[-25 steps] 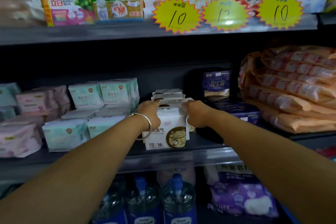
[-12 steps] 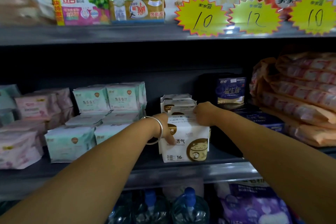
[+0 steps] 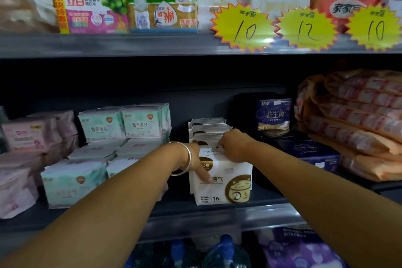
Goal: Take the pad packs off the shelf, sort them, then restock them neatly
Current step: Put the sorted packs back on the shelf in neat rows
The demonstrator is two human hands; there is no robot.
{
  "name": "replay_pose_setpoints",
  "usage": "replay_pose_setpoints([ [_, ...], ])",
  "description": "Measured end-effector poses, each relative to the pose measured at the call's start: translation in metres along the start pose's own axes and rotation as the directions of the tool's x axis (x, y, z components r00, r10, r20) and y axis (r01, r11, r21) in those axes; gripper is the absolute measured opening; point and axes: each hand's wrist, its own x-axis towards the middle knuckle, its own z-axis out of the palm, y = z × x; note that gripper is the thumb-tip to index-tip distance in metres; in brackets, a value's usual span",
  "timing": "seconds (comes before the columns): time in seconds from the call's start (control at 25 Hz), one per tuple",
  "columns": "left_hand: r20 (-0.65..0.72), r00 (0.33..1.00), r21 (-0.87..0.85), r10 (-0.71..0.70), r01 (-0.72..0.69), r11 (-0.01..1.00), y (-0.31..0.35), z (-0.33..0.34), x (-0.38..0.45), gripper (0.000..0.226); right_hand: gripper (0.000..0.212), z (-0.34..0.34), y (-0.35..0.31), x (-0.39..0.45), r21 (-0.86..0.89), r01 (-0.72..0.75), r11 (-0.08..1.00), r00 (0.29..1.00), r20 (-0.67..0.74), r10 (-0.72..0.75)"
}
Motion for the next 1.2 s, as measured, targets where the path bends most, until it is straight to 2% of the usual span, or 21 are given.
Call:
replay_pose_setpoints([
  [0.12, 0.012, 1.000, 0.000, 0.001, -0.001, 1.000, -0.003, -0.001, 0.003, 0.082, 0.034, 0.000, -0.002, -0.003, -0.010, 0.008, 1.000, 1.000, -0.008, -0.008],
  [0.36, -0.004, 1.000, -0.022, -0.012, 0.012, 1.000, -0.004, -0.001, 0.002, 0.086, 0.034, 0.001, -0.002, -0.004, -0.020, -0.002, 1.000, 1.000, -0.007, 0.002],
  [0.52, -0.049, 0.999, -0.020, 0.000, -0.001, 1.000, -0.006, 0.000, -0.010, 0.110, 0.033, -0.006, -0.008, -0.013, -0.036, -0.045, 0.998, 0.996, -0.079, 0.042],
  [0.64, -0.097, 0.995, -0.013, 0.010, -0.011, 1.000, -0.009, -0.005, -0.029, 0.102, 0.039, -0.019, -0.024, -0.021, -0.002, -0.029, 1.000, 0.986, -0.163, 0.028],
  [0.8, -0.172, 0.985, 0.036, 0.006, 0.000, 0.999, -0.031, -0.004, -0.054, 0.093, 0.040, -0.022, -0.067, -0.031, -0.009, 0.114, 0.993, 0.982, -0.148, -0.114],
  [0.96, -0.373, 0.927, 0.055, 0.044, -0.026, 0.998, -0.077, -0.013, -0.078, 0.065, 0.038, -0.013, -0.115, -0.024, 0.047, 0.221, 0.974, 0.964, -0.159, -0.211],
  [1.08, -0.429, 0.903, -0.017, -0.010, 0.003, 1.000, -0.109, -0.030, -0.095, 0.072, 0.046, -0.007, -0.144, -0.011, 0.109, 0.240, 0.965, 0.969, -0.096, -0.230],
  [1.2, -0.426, 0.904, 0.033, -0.036, 0.056, 0.998, -0.138, -0.046, -0.106, 0.075, 0.048, -0.005, -0.167, -0.004, 0.122, 0.237, 0.964, 0.971, -0.017, -0.237],
])
